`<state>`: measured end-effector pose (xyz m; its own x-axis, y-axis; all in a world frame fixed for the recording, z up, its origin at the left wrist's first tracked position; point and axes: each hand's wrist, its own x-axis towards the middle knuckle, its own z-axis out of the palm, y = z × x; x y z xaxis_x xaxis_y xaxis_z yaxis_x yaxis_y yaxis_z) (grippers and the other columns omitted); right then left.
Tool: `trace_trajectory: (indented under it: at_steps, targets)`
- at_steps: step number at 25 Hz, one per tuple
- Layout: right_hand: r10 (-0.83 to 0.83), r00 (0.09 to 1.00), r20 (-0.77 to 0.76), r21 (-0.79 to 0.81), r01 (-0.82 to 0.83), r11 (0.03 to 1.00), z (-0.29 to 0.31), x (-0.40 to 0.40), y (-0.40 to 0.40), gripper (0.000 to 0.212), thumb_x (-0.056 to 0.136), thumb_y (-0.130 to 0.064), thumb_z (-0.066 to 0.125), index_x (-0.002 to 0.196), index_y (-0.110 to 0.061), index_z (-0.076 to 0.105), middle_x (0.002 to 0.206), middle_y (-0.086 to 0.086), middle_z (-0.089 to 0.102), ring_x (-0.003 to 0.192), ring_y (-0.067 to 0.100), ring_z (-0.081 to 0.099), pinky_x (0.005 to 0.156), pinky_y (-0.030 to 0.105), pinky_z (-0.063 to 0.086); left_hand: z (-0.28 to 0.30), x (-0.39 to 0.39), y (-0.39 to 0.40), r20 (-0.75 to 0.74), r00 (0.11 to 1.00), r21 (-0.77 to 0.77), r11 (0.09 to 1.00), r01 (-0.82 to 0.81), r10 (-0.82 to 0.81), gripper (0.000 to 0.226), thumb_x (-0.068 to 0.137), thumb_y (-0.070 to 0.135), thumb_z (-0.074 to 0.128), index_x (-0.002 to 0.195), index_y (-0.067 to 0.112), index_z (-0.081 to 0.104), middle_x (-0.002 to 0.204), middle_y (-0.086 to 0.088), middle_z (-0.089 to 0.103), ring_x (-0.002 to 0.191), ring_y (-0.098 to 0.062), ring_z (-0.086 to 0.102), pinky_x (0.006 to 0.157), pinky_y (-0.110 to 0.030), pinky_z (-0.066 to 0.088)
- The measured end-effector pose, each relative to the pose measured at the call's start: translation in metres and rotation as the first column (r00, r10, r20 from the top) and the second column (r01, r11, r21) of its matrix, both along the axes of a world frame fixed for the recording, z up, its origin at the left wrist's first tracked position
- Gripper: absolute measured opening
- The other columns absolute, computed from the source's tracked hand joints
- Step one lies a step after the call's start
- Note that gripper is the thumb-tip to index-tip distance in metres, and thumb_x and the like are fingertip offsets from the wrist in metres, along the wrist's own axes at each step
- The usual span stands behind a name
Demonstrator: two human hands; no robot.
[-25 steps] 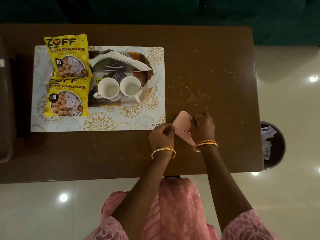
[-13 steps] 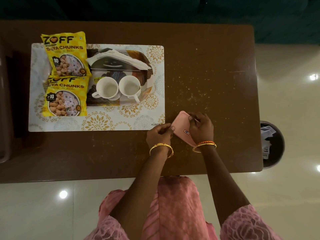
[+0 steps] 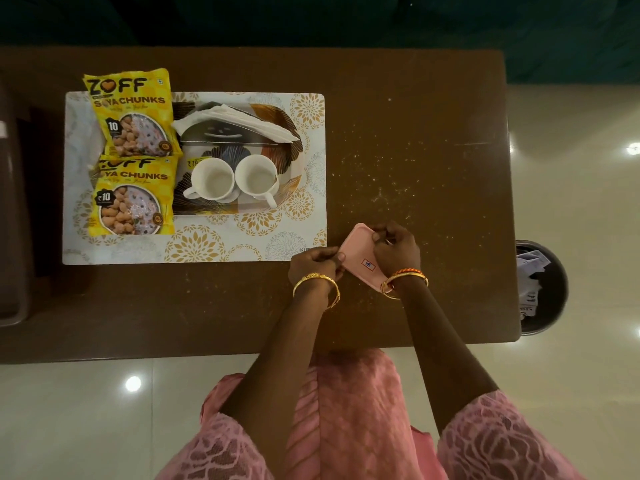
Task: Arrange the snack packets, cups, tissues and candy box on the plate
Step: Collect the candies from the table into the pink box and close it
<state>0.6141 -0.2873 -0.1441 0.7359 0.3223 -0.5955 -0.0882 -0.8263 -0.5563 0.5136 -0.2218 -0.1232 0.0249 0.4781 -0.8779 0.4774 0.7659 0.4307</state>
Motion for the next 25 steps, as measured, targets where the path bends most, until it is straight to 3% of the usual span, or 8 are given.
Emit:
trace_trajectory:
  at_steps: [2, 4, 6, 9, 12, 15, 19, 25]
  targets:
    - [0.015, 1.0, -0.002, 0.025, -0.015, 1.0, 0.0, -0.001, -0.004, 0.027, 0.081, -0.011, 0.05, 0.082, -0.034, 0.066, 0.109, 0.004, 0.065, 0.104, 0.024, 0.057, 0.093, 0.052, 0.046, 0.001, 0.001, 0.002, -0.024, 0.998, 0.033, 0.997, 0.067, -0.066, 0.022, 0.078, 0.0, 0.07, 0.1, 0.001, 0.071, 0.106, -0.02, 0.07, 0.086, -0.027, 0.065, 0.072, -0.035, 0.059]
    - [0.021, 1.0, 0.002, 0.093, -0.022, 0.995, 0.001, 0.0, -0.01, 0.022, 0.086, -0.013, 0.055, 0.1, -0.023, 0.069, 0.112, 0.004, 0.065, 0.104, 0.02, 0.058, 0.095, 0.049, 0.047, 0.004, 0.004, 0.003, -0.07, 0.985, 0.082, 0.983, 0.161, -0.156, 0.027, 0.078, 0.002, 0.07, 0.105, 0.005, 0.071, 0.108, -0.017, 0.071, 0.091, -0.028, 0.067, 0.08, -0.04, 0.059]
    - [-0.144, 0.989, -0.021, 0.217, 0.145, 0.965, 0.008, -0.002, -0.021, 0.026, 0.085, -0.019, 0.063, 0.111, -0.018, 0.065, 0.116, 0.004, 0.065, 0.102, 0.016, 0.061, 0.093, 0.043, 0.051, 0.008, 0.006, 0.005, -0.104, 0.964, 0.123, 0.958, 0.257, -0.246, 0.035, 0.078, 0.004, 0.07, 0.113, 0.01, 0.068, 0.113, -0.013, 0.07, 0.101, -0.028, 0.066, 0.092, -0.043, 0.054]
    - [-0.565, 0.817, -0.115, 0.227, 0.575, 0.786, 0.021, -0.02, -0.045, 0.039, 0.082, -0.02, 0.068, 0.119, -0.012, 0.056, 0.115, 0.007, 0.062, 0.101, 0.019, 0.058, 0.079, 0.031, 0.049, 0.015, 0.013, 0.008, -0.077, 0.91, 0.202, 0.888, 0.413, -0.407, 0.043, 0.081, 0.014, 0.07, 0.123, 0.011, 0.061, 0.121, -0.011, 0.067, 0.11, -0.025, 0.062, 0.093, -0.035, 0.05]
    - [-0.709, 0.623, -0.33, 0.078, 0.766, 0.638, 0.015, -0.042, -0.059, 0.041, 0.078, -0.017, 0.072, 0.113, -0.007, 0.053, 0.097, 0.008, 0.06, 0.096, 0.026, 0.058, 0.072, 0.037, 0.053, 0.012, 0.029, 0.014, -0.035, 0.875, 0.267, 0.839, 0.474, -0.483, 0.04, 0.083, 0.024, 0.068, 0.121, 0.011, 0.063, 0.12, -0.01, 0.067, 0.103, -0.021, 0.061, 0.082, -0.031, 0.052]
    - [-0.716, 0.55, -0.431, 0.037, 0.803, 0.595, 0.011, -0.052, -0.056, 0.027, 0.079, -0.009, 0.07, 0.1, -0.005, 0.053, 0.085, 0.008, 0.056, 0.091, 0.027, 0.059, 0.072, 0.039, 0.056, 0.006, 0.039, 0.017, -0.057, 0.855, 0.27, 0.817, 0.51, -0.515, 0.031, 0.085, 0.028, 0.065, 0.111, 0.012, 0.069, 0.115, -0.008, 0.07, 0.093, -0.018, 0.061, 0.071, -0.027, 0.052]
    - [-0.727, 0.587, -0.356, 0.096, 0.797, 0.597, 0.009, -0.057, -0.052, 0.021, 0.079, -0.004, 0.07, 0.094, -0.004, 0.055, 0.073, 0.004, 0.052, 0.08, 0.024, 0.059, 0.058, 0.027, 0.059, -0.001, 0.042, 0.018, -0.075, 0.859, 0.25, 0.824, 0.508, -0.507, 0.027, 0.085, 0.03, 0.065, 0.106, 0.014, 0.072, 0.109, -0.008, 0.072, 0.083, -0.016, 0.057, 0.066, -0.027, 0.05]
    - [-0.732, 0.58, -0.358, 0.061, 0.796, 0.602, 0.003, -0.053, -0.053, 0.02, 0.079, -0.002, 0.07, 0.089, -0.004, 0.053, 0.07, 0.005, 0.051, 0.078, 0.024, 0.059, 0.072, 0.041, 0.057, -0.004, 0.048, 0.022, -0.1, 0.885, 0.172, 0.869, 0.465, -0.454, 0.025, 0.083, 0.028, 0.068, 0.103, 0.014, 0.073, 0.109, -0.008, 0.072, 0.083, -0.018, 0.059, 0.071, -0.029, 0.052]
